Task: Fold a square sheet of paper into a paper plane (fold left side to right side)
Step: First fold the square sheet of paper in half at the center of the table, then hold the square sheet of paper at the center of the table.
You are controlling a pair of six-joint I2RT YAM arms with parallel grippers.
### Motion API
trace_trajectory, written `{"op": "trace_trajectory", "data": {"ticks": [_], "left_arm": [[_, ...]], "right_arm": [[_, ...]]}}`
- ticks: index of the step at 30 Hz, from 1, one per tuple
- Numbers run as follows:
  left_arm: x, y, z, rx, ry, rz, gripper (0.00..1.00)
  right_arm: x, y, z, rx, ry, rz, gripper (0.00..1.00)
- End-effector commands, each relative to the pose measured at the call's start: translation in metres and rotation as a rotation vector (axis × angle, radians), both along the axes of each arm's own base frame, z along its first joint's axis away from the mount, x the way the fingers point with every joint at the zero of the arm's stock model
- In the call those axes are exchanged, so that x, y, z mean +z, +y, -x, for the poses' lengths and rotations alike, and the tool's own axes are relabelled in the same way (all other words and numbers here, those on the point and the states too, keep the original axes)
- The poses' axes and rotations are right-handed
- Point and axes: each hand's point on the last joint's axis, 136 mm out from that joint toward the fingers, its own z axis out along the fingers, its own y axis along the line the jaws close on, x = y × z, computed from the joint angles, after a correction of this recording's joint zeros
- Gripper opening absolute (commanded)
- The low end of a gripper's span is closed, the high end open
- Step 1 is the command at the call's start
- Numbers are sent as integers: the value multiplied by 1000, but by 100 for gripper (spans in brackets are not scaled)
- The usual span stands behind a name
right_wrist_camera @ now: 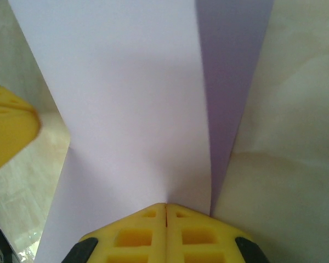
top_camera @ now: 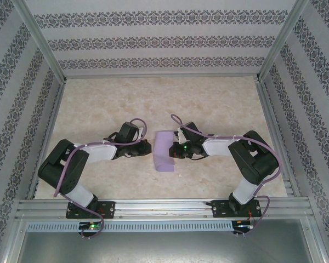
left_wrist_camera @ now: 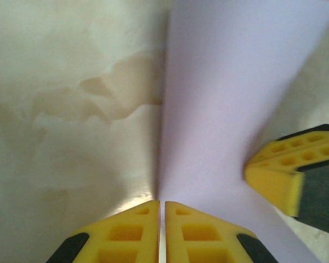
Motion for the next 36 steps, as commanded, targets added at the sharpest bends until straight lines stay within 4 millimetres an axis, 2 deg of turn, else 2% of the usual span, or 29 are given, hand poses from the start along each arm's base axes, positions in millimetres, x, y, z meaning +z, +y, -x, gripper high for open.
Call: {"op": "trace_trajectory", "data": {"ticks": [1, 4, 6, 10, 14, 20, 28, 33, 36], "left_arm": [[25, -10, -2, -36, -47, 71, 11], [37, -24, -2, -64, -56, 143, 10], [36, -32, -2, -79, -48, 165, 10], [28, -47, 0, -122, -24, 169, 10], [17, -53, 0, -136, 0, 159, 10], [-2, -49, 1, -122, 33, 119, 10], [-29, -39, 15, -117, 109, 63, 9], [-42, -30, 22, -107, 141, 17, 9], [-45, -27, 23, -98, 147, 0, 9]], "right_arm": [[-50, -45, 33, -31, 127, 241, 0], [-50, -45, 32, -34, 127, 242, 0], [-51, -45, 32, -33, 128, 243, 0], [-52, -45, 34, -30, 131, 247, 0], [-52, -45, 34, -28, 130, 246, 0], [-52, -44, 35, -26, 132, 247, 0], [-45, -38, 33, -14, 123, 220, 0], [-32, -26, 25, -6, 94, 162, 0], [-16, -16, 16, 1, 58, 114, 0]]}}
